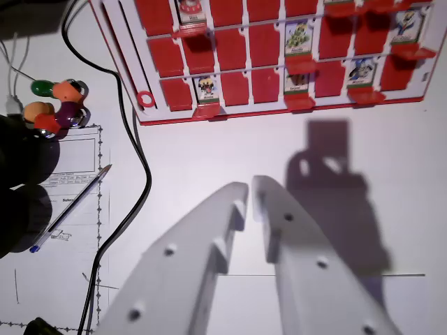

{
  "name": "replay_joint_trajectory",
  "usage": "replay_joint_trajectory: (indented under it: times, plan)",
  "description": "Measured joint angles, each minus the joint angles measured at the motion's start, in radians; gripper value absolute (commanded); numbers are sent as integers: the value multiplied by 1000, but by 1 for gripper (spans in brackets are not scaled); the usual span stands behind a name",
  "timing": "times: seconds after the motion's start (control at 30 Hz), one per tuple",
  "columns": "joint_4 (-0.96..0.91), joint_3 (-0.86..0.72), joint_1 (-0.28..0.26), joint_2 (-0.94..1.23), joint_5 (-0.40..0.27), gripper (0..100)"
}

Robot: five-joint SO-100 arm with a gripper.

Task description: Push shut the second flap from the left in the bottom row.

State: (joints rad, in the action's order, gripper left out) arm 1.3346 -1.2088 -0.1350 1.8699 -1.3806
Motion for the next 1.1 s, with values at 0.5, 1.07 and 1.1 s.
replay_joint_trajectory:
  times: [0.5,1.07,1.1]
  plan:
    - [-457,-460,-92,-115,71,0]
    - [-710,-486,-115,-514,67,0]
    - [-715,-477,-115,-538,67,0]
